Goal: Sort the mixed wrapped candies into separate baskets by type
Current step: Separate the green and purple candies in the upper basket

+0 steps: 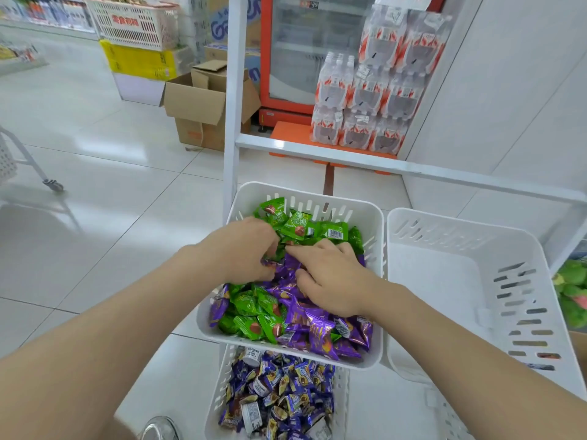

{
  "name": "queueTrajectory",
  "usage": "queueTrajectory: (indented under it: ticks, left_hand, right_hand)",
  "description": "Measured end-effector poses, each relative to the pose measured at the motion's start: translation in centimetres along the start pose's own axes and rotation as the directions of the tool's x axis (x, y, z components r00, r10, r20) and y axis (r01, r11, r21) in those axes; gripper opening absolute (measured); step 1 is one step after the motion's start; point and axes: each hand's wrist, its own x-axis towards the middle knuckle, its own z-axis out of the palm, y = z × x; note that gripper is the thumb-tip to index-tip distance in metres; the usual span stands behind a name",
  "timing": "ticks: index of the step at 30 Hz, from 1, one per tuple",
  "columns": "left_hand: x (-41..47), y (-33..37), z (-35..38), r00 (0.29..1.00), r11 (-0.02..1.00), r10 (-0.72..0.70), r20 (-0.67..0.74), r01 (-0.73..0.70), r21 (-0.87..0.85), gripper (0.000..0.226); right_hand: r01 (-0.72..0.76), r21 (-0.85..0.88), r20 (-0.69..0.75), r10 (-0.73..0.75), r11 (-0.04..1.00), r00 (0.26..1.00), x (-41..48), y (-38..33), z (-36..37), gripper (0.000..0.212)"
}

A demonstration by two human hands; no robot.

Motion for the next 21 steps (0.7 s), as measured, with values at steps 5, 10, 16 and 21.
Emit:
queueTrajectory:
  ticks: [5, 10, 16, 21]
  left_hand:
    - [-0.8, 0.6, 1.9, 0.998, 0.998, 0.023, 0.052, -0.026, 0.056, 0.041]
    - [-0.5, 0.3, 1.4, 1.000, 0.997, 0.030, 0.008, -0.031, 0.069, 0.044]
    - [-0.6, 0.0, 1.3, 0.992, 0.997, 0.080, 0.095, -0.080, 0.001, 0.047]
    - [-1.0, 0.3, 1.3, 0.995, 0.996, 0.089, 0.048, -0.090, 0.009, 0.036]
  right_hand:
    - [0.000, -0.086, 0.000, 0.000, 0.996, 1.000, 0.0, 0.1, -1.2, 0.052]
    - [0.045, -0.204, 0.043, -0.037, 0.978, 0.998, -0.7, 1.2, -1.4, 0.055]
    - [-0.012, -0.206, -0.037, 0.004, 0.979, 0.999, -0.5, 1.5, -2.0, 0.054]
    - [-0.075, -0.210, -0.177, 0.038, 0.975, 0.984, 0.1, 0.4, -2.0, 0.032]
